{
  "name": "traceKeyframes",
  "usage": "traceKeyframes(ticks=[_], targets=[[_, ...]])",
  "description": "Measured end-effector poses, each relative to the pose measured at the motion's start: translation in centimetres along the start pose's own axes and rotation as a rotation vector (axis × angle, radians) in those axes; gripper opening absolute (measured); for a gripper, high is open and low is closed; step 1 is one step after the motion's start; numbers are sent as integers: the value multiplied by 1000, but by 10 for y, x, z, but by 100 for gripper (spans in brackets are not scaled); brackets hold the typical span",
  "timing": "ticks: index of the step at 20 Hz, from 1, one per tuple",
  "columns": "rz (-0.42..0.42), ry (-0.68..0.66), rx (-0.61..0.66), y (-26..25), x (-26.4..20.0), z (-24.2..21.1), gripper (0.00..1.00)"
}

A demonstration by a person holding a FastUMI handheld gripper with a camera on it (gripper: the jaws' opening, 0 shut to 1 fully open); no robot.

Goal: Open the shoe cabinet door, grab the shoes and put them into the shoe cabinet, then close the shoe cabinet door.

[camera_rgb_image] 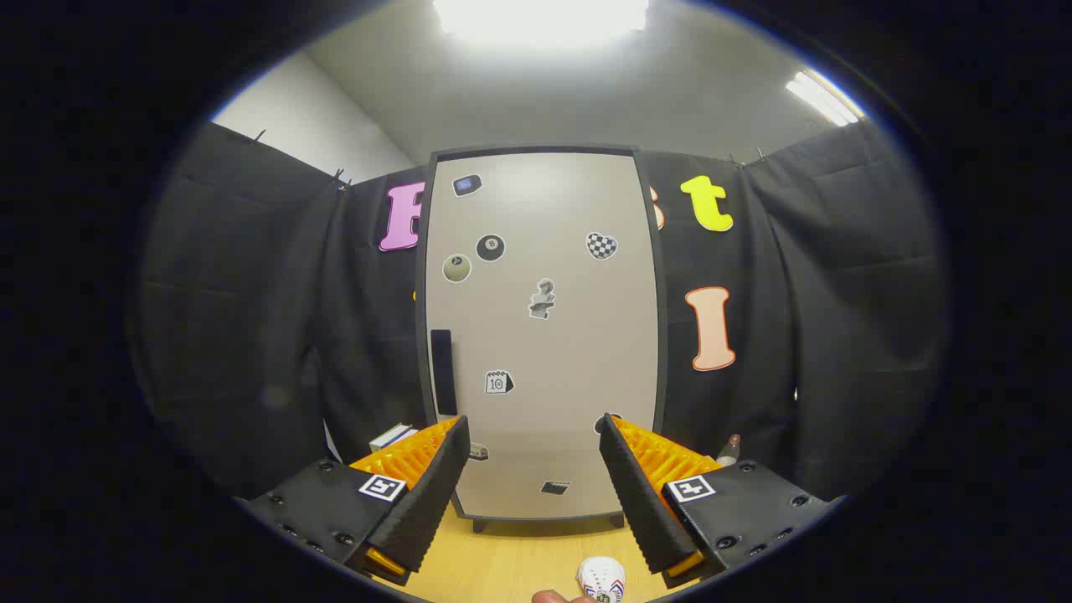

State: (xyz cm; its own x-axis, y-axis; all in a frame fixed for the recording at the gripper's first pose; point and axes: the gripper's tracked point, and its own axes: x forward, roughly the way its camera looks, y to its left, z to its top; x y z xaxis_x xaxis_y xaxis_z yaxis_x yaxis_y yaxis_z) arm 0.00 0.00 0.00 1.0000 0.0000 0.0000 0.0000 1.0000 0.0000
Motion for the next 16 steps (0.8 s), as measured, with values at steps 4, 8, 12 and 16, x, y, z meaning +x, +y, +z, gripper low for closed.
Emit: traceKeyframes(ticks=[4, 8, 12, 16], targets=[[-4, 33, 9, -1, -1, -15, 97], [-8, 62, -8, 2, -2, -25, 97], [-4, 53, -14, 5, -10, -25, 97], [15, 33, -12, 13, -12, -14, 97]])
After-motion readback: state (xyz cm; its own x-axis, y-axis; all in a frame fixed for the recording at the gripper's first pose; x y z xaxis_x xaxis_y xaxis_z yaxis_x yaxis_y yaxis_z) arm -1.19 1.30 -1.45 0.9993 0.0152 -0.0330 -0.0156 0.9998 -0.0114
